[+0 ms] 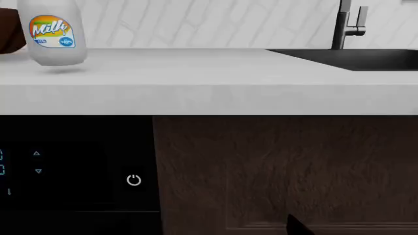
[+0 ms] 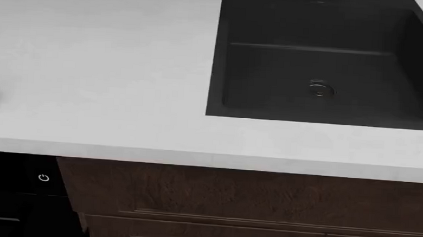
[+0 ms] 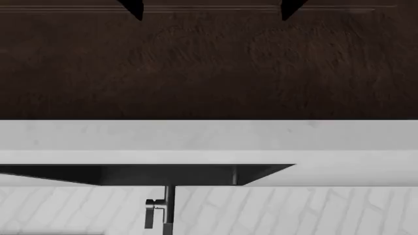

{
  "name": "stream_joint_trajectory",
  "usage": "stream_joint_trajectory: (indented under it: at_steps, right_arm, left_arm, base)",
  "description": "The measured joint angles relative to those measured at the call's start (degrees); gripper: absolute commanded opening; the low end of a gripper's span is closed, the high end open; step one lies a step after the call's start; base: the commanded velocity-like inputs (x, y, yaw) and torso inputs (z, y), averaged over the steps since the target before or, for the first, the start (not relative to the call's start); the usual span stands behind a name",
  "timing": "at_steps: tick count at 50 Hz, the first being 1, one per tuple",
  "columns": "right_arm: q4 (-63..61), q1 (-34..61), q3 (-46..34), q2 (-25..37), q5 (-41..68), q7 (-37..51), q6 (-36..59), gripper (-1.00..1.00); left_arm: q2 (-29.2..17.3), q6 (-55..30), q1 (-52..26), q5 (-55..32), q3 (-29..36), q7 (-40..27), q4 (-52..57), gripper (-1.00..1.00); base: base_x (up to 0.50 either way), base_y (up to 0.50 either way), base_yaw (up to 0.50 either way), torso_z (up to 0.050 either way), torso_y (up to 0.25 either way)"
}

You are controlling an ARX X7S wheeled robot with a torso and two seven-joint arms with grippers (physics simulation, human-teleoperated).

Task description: Place the eggs and milk next to the bowl.

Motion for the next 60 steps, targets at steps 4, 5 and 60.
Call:
stream_joint_trajectory:
  at_steps: [4,5,60]
  right_arm:
    - [-0.67,0.63,0.07,0.79,-0.31,-0.14,0.65,1.0]
    - [-0.61,0.57,-0.06,0.82,-0.17,0.03,0.6,1.0]
    - [-7.06,0.9,-5.24,6.33,6.14,7.02,3.14,1.0]
  left_arm:
    - [-0.81,-0.5,-0.61,-0.37,-0.47,0.02,0.63,1.0]
    - [-0.85,-0.37,-0.54,-0.45,-0.29,-0.08,0.55,1.0]
    - [-6.88,-4.79,-1.13,-7.85,7.04,-3.02,9.8,1.0]
  base:
    - [0.0,0.0,0.0,0.0,0.0]
    - [0.0,0.0,0.0,0.0,0.0]
    - [0.0,0.0,0.0,0.028,0.0]
